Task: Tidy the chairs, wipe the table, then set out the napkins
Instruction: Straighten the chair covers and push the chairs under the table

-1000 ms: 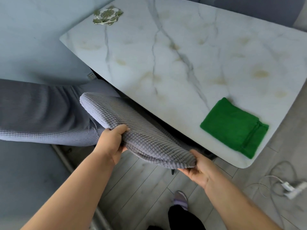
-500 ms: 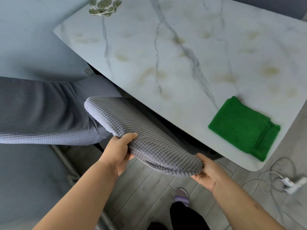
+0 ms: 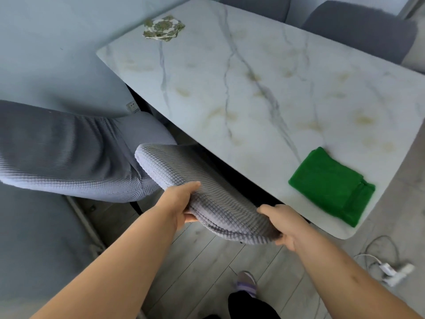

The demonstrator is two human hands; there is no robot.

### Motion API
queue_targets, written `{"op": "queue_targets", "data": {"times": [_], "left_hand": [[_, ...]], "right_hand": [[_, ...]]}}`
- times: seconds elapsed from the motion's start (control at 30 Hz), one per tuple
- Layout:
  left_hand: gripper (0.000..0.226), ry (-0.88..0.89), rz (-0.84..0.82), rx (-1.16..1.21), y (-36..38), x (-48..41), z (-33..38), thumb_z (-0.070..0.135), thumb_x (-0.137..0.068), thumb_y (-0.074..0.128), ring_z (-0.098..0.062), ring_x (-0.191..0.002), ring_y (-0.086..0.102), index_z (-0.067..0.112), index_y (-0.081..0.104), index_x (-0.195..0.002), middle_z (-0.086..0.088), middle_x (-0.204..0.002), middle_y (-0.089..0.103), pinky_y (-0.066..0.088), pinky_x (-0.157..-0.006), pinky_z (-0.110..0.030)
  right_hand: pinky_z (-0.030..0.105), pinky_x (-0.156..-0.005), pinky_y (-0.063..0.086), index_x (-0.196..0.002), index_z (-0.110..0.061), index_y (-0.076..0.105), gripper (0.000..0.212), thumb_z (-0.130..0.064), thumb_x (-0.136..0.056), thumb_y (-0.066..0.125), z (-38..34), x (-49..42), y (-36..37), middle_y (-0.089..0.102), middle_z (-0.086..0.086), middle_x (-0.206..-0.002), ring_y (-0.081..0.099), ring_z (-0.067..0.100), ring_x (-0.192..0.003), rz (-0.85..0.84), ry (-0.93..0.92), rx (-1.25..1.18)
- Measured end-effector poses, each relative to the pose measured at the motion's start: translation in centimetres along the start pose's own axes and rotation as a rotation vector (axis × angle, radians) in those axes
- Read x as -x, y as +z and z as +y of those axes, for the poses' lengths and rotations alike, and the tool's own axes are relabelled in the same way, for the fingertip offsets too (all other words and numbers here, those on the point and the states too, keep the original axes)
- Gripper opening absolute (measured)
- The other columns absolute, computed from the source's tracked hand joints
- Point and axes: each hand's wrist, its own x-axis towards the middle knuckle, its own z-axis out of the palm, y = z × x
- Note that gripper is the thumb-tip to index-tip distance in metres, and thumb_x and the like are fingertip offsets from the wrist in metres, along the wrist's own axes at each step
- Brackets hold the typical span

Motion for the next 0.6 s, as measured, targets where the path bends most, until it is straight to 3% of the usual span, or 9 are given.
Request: {"op": "queue_targets", "data": {"times": [0.07, 0.13, 0.2, 0.27, 0.33, 0.43, 0.53, 0.6], "left_hand": [[0.018, 0.028, 0.020, -0.020, -0.2, 0.9, 0.9, 0.014, -0.089, 0.061, -0.033, -0.088, 0.069, 0.001, 0.057, -0.100, -0.017, -0.095, 0.068, 0.057, -0.076, -0.052], [0.016, 0.042, 0.028, -0.037, -0.4, 1.6, 1.7, 0.014, -0.090, 0.060, -0.035, -0.095, 0.066, 0.003, 0.055, -0.101, -0.017, -0.103, 0.065, 0.054, -0.082, -0.056], [0.035, 0.069, 0.047, -0.072, -1.0, 2.3, 2.7, 0.020, -0.088, 0.061, -0.037, -0.111, 0.058, 0.004, 0.051, -0.118, -0.013, -0.122, 0.058, 0.048, -0.092, -0.056], [0.058, 0.102, 0.075, -0.093, -1.8, 2.5, 3.6, 0.027, -0.086, 0.064, -0.038, -0.128, 0.043, 0.008, 0.041, -0.135, -0.012, -0.141, 0.043, 0.042, -0.097, -0.056], [0.061, 0.141, 0.128, -0.093, -3.1, 2.7, 4.7, 0.028, -0.085, 0.065, -0.035, -0.131, 0.037, 0.009, 0.040, -0.137, -0.012, -0.144, 0.038, 0.038, -0.099, -0.055], [0.057, 0.201, 0.230, -0.059, -5.5, 2.3, 5.9, 0.027, -0.084, 0.067, -0.026, -0.110, 0.049, 0.005, 0.044, -0.131, -0.007, -0.125, 0.050, 0.042, -0.087, -0.040], [0.025, 0.254, 0.357, -0.018, -9.0, 2.5, 7.3, 0.022, -0.087, 0.065, -0.012, -0.067, 0.042, 0.006, 0.048, -0.095, 0.000, -0.079, 0.045, 0.035, -0.058, -0.026], [0.035, 0.267, 0.435, -0.041, -12.1, 2.1, 8.1, 0.026, -0.083, 0.067, -0.017, -0.074, 0.046, 0.002, 0.052, -0.103, -0.005, -0.087, 0.052, 0.036, -0.064, -0.029]], "right_hand": [[0.044, -0.101, 0.043, -0.137, -0.012, 0.046, 0.083, -0.049, -0.065, 0.063, -1.0, 1.5, 0.3, 0.053, 0.008, -0.139, 0.052, 0.029, -0.123, -0.050, -0.103, 0.145], [0.039, -0.105, 0.034, -0.147, -0.017, 0.035, 0.077, -0.046, -0.080, 0.060, -2.5, 3.4, 0.8, 0.037, 0.000, -0.152, 0.039, 0.024, -0.136, -0.062, -0.233, 0.249], [0.036, -0.105, 0.031, -0.151, -0.020, 0.029, 0.068, -0.038, -0.091, 0.056, -4.0, 4.5, 1.3, 0.030, -0.002, -0.156, 0.033, 0.020, -0.139, -0.082, -0.334, 0.291], [0.034, -0.104, 0.031, -0.150, -0.021, 0.032, 0.063, -0.035, -0.093, 0.055, -5.7, 5.6, 1.9, 0.032, -0.001, -0.155, 0.034, 0.018, -0.139, -0.108, -0.421, 0.300], [0.029, -0.098, 0.034, -0.146, -0.022, 0.039, 0.056, -0.032, -0.093, 0.056, -7.7, 6.8, 2.9, 0.041, -0.002, -0.149, 0.044, 0.014, -0.129, -0.139, -0.497, 0.295], [0.027, -0.095, 0.039, -0.135, -0.024, 0.052, 0.045, -0.030, -0.092, 0.058, -10.1, 7.5, 5.0, 0.054, -0.006, -0.134, 0.052, 0.010, -0.110, -0.197, -0.552, 0.248], [0.038, -0.104, 0.046, -0.117, -0.017, 0.064, 0.030, -0.027, -0.089, 0.061, -12.5, 8.2, 8.6, 0.062, 0.006, -0.124, 0.059, 0.020, -0.112, -0.272, -0.565, 0.224], [0.043, -0.102, 0.048, -0.119, -0.004, 0.062, 0.033, -0.020, -0.090, 0.061, -14.1, 8.6, 11.5, 0.061, 0.021, -0.121, 0.060, 0.030, -0.113, -0.338, -0.538, 0.196]]}}
